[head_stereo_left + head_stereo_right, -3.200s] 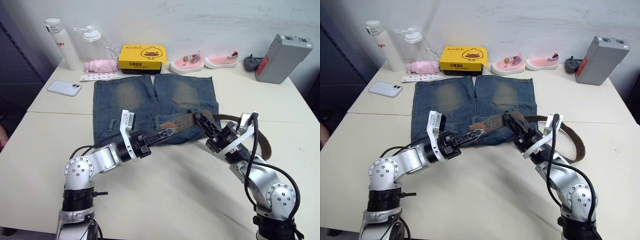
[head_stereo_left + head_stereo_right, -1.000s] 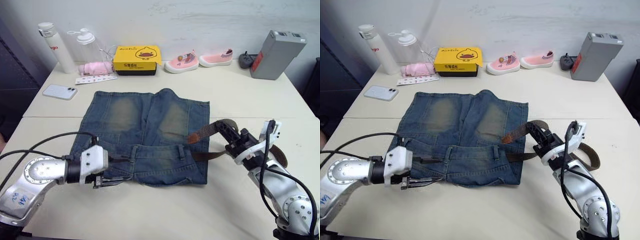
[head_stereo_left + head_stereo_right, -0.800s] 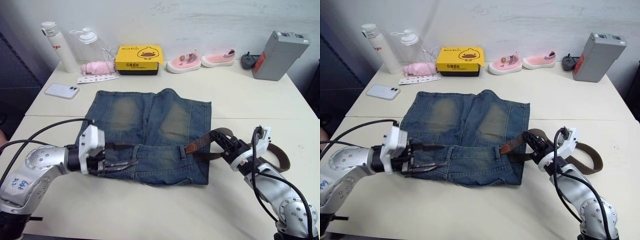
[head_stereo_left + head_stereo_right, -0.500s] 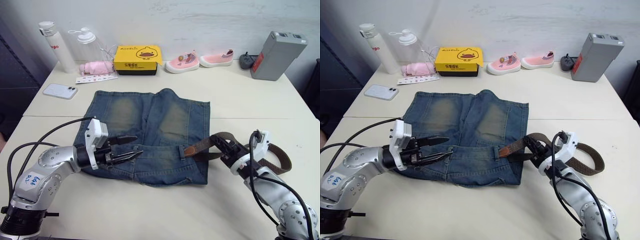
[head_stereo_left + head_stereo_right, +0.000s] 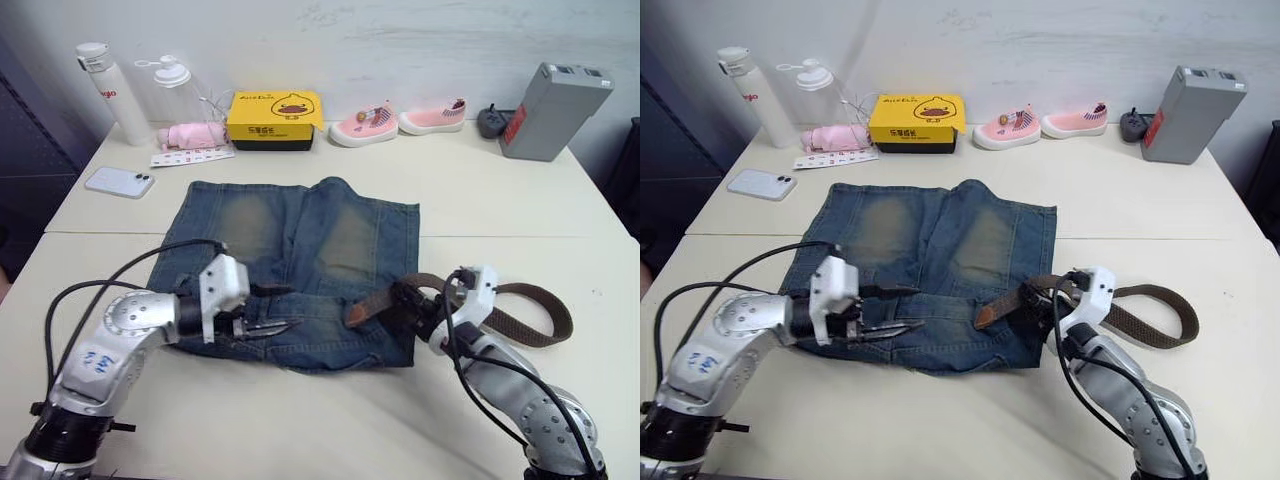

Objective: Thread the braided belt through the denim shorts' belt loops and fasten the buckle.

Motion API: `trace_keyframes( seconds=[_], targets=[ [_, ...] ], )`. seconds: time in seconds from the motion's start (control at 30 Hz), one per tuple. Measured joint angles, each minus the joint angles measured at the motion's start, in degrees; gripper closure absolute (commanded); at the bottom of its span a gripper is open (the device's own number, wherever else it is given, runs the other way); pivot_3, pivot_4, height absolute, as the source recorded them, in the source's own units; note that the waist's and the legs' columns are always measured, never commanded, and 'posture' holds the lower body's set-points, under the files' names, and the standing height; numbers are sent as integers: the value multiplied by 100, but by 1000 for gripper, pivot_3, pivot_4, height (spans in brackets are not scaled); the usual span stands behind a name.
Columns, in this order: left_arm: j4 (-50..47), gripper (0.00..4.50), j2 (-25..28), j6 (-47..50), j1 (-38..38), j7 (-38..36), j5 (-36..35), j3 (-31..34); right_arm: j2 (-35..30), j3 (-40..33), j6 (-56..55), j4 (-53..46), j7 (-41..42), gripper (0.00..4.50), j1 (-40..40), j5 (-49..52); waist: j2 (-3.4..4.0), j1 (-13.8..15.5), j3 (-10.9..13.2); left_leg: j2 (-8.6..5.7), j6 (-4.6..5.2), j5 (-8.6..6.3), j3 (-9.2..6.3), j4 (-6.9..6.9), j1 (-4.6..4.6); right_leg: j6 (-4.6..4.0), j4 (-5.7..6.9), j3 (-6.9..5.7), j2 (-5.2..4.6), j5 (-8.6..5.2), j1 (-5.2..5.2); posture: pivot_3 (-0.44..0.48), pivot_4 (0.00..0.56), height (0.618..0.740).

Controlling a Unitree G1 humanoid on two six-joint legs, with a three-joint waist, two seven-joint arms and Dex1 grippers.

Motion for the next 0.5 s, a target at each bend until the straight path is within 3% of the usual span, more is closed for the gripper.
trace_keyframes(
  seconds=[0.17, 0.5],
  targets=[
    [243, 1572, -273, -342, -122, -181, 260, -195, 145, -135, -221, 111, 184, 4500, -150, -623, 3, -8, 2, 3, -1, 0, 5, 0, -4, 0, -8, 1, 0, 0, -3, 0, 150, 683],
    [441, 1572, -452, -10, -157, -155, 128, 77, 9, -240, -622, -942, 1123, 4500, 24, -1637, 2, 0, 2, 0, -1, 0, 0, 1, -2, 0, -3, 0, -2, 0, 0, 0, 150, 683]
  ],
)
